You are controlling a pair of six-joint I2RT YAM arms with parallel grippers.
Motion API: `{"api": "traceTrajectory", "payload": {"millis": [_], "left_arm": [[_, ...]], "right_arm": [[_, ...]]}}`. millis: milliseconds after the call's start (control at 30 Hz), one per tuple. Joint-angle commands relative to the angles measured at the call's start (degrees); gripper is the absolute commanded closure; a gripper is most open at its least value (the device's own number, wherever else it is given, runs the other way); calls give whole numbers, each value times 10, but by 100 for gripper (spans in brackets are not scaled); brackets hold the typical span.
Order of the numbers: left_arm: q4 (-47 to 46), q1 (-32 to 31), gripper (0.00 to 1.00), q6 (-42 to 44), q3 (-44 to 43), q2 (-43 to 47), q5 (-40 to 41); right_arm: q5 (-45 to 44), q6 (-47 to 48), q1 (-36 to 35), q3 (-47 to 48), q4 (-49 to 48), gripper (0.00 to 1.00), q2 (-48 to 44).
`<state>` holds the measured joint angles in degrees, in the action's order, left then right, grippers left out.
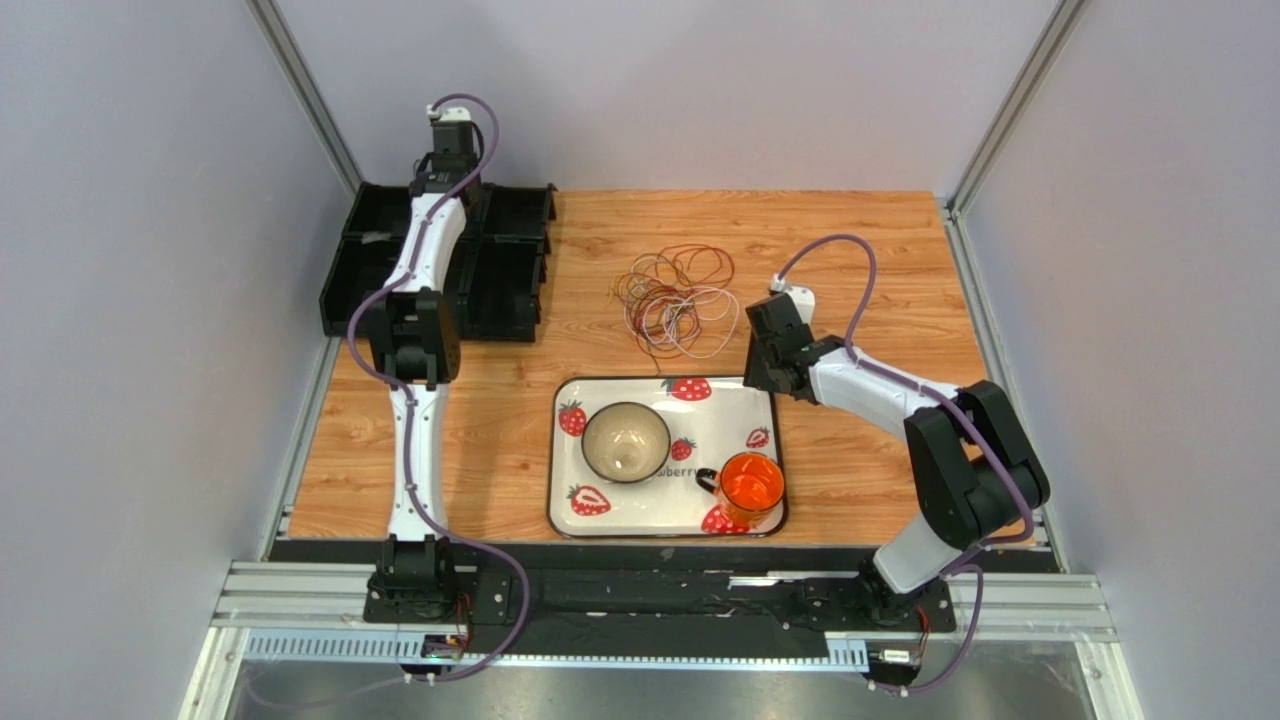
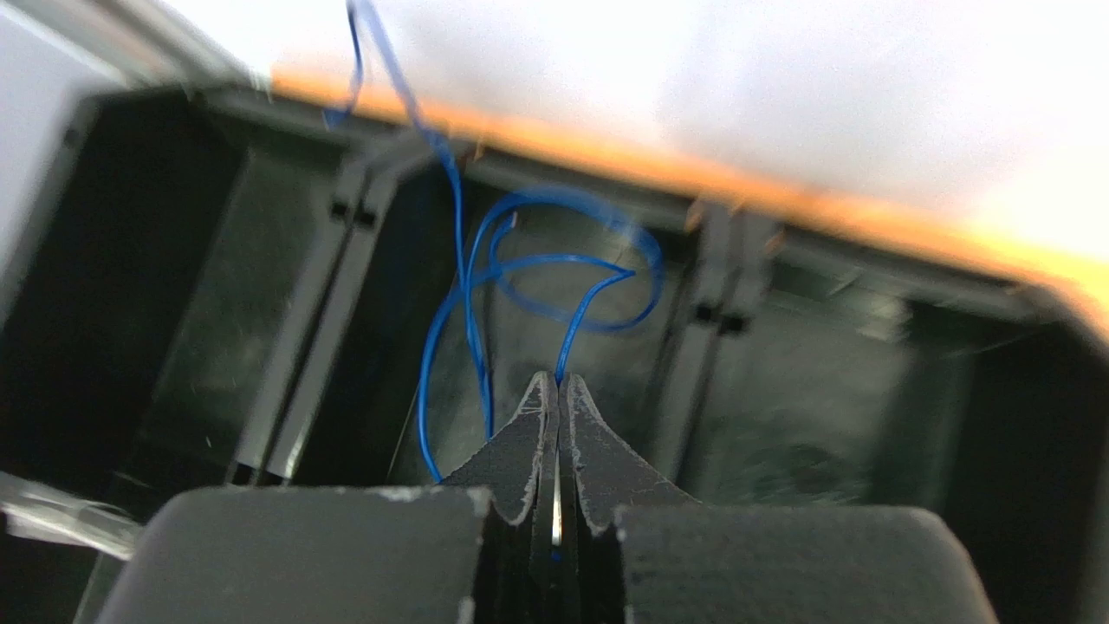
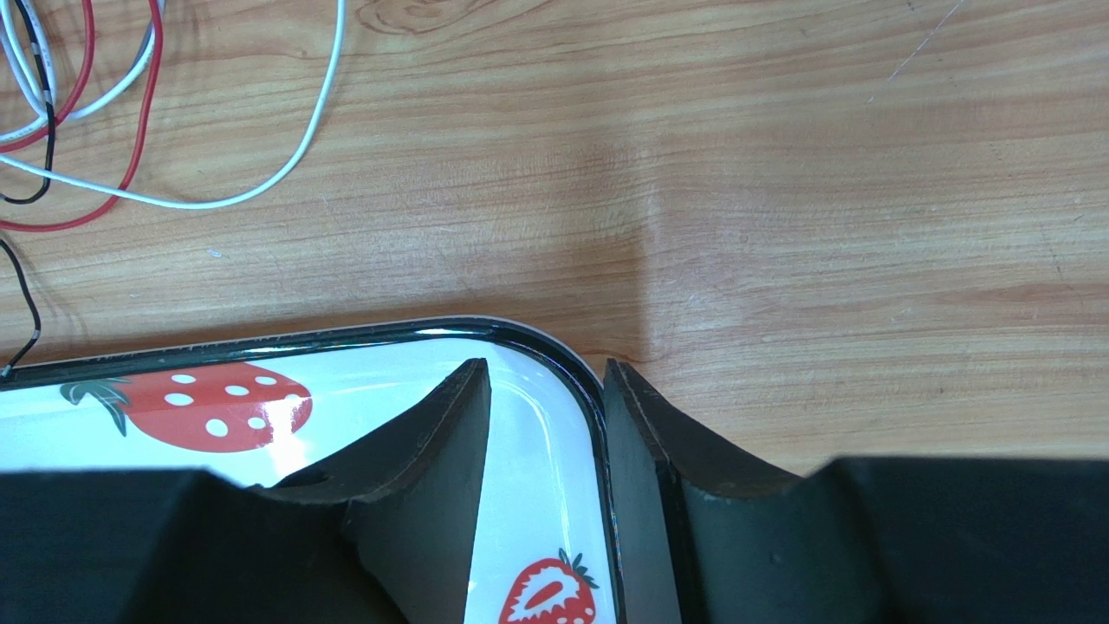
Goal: Untangle the cables
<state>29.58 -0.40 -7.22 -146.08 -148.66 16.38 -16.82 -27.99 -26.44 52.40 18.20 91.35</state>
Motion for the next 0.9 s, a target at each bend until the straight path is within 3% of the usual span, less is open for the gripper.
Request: {"api": "traceTrajectory", "payload": {"millis": [0, 133, 167, 233, 267, 367, 700, 833, 867], "left_arm": [[51, 16, 94, -1, -2, -11, 8], [28, 26, 82, -29, 19, 26, -37], [20, 26, 58, -38, 19, 33, -43], [13, 25, 43, -52, 19, 58, -54], [5, 25, 23, -64, 20, 67, -58], [-4, 21, 11, -75, 20, 104, -59], [1, 6, 10, -110, 79, 252, -103], [-21, -11, 12, -150, 211, 364, -157], [-33, -12, 12, -159, 283, 383, -174]], "right_arm": [[-2, 4, 2, 5, -15, 58, -13], [-1, 5, 2, 6, -14, 58, -12], [-1, 5, 2, 6, -15, 58, -12], [-2, 4, 2, 6, -15, 58, -12], [-1, 4, 2, 6, -15, 58, -12], [-1, 5, 2, 7, -15, 58, -12], [-1, 5, 2, 9, -15, 58, -9], [1, 5, 2, 13, -11, 59, -5], [-1, 5, 2, 12, -11, 59, -5]]}}
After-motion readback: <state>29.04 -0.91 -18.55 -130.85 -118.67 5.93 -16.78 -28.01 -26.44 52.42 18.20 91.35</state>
